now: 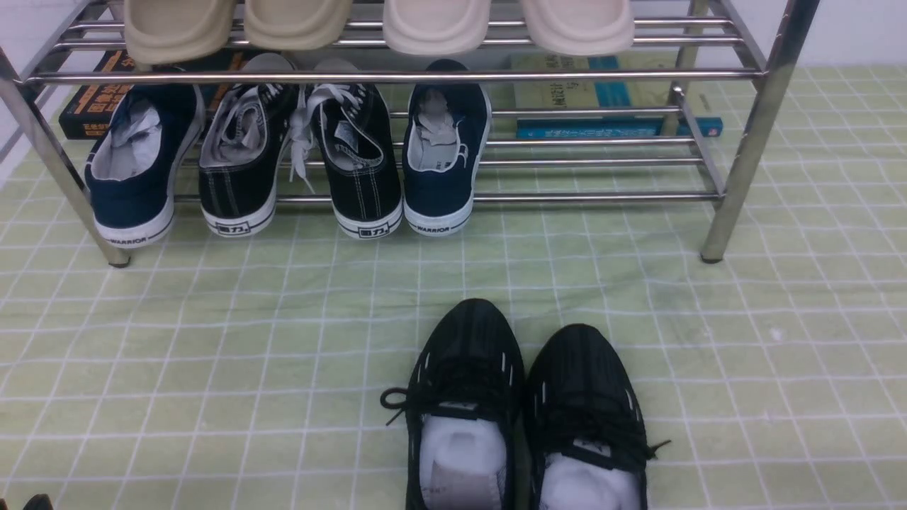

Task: Take the shoes off the shelf with your hand from the green coffee tablecloth.
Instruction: 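Grasp the leftmost shoe on the bottom shelf of the shoe rack with the left gripper, then set the held shoe down on the floor in front of the rack with the left gripper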

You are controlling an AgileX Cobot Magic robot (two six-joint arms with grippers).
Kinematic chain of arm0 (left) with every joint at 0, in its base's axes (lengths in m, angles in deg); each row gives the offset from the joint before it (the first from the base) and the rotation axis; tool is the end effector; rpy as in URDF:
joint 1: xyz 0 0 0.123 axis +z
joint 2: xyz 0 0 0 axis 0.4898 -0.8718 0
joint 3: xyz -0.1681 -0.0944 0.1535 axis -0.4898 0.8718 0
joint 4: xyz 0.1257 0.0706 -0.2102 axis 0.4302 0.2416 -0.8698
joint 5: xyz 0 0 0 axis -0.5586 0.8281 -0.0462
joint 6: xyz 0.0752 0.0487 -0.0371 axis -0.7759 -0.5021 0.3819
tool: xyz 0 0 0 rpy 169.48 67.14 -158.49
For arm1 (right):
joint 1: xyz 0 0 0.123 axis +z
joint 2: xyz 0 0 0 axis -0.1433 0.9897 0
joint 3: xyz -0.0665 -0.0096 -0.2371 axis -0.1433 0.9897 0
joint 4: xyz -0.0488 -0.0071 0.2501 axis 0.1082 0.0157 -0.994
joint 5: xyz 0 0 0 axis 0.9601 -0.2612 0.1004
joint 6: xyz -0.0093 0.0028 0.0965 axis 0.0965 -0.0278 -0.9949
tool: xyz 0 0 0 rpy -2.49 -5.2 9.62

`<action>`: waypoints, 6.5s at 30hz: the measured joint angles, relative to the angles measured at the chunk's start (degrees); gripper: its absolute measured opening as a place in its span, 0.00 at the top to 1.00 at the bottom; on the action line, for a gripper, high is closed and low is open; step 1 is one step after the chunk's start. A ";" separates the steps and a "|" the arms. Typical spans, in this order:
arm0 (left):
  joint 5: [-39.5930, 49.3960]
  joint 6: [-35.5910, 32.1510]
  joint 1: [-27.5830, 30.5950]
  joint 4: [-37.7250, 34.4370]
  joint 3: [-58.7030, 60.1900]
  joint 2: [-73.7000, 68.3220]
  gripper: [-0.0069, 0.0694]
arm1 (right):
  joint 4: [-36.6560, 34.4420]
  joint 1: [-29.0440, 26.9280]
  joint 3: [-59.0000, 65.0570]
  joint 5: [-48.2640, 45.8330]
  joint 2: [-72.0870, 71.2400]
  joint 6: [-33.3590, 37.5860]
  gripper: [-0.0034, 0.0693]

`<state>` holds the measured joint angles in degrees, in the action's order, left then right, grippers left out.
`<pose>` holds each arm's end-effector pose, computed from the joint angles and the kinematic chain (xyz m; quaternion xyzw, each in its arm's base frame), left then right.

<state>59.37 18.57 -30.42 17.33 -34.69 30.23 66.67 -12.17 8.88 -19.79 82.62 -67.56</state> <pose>0.1005 0.0055 0.1727 -0.0159 0.8003 0.0237 0.5989 0.0997 -0.0069 0.1725 0.0438 0.8057 -0.0085 0.5906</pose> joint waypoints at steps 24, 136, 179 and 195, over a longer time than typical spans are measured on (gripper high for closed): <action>0.00 0.00 0.00 0.00 0.00 0.00 0.59 | 0.00 0.00 0.00 0.00 0.00 0.05 0.63; 24.90 5.01 -2.54 -11.95 -83.76 -91.81 0.90 | 0.00 0.00 0.00 0.00 0.00 0.05 0.63; 5.65 9.46 -2.59 -20.92 -27.89 -57.06 0.89 | 0.00 0.00 0.00 0.00 0.00 0.05 0.63; 5.36 9.46 -2.59 -21.84 -26.22 -56.74 0.71 | 0.00 0.00 0.00 0.00 0.00 0.05 0.63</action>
<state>64.73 28.03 -33.01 -4.52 -60.91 -26.51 66.67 -12.17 8.88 -19.79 82.62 -67.51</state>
